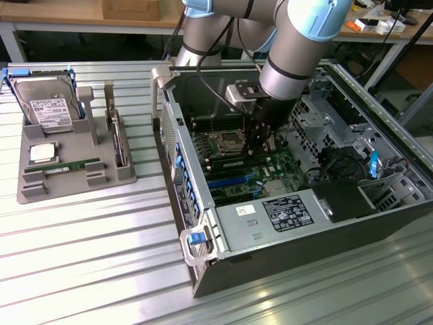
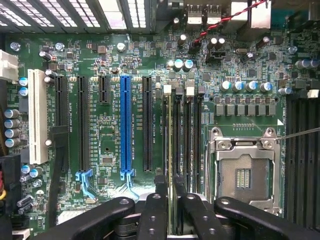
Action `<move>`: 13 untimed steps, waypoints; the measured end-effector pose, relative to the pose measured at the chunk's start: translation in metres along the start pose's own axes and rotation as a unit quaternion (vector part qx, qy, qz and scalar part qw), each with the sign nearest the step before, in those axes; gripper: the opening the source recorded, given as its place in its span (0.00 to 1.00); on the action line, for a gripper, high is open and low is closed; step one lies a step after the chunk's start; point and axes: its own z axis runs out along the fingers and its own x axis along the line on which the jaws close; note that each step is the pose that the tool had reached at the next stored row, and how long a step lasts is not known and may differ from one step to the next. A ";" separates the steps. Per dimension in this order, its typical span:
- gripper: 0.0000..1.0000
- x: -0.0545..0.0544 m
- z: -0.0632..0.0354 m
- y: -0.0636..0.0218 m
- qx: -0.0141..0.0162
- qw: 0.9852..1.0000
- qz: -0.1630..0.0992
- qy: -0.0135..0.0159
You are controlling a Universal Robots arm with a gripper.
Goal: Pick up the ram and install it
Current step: 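Insert the ram into the slot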
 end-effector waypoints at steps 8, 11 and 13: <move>0.10 -0.002 -0.0085 -0.0488 -0.015 1.000 0.000 0.000; 0.10 -0.003 -0.0101 -0.0782 -0.021 1.000 0.001 0.000; 0.10 -0.003 -0.0211 -0.0823 -0.021 1.000 0.001 0.000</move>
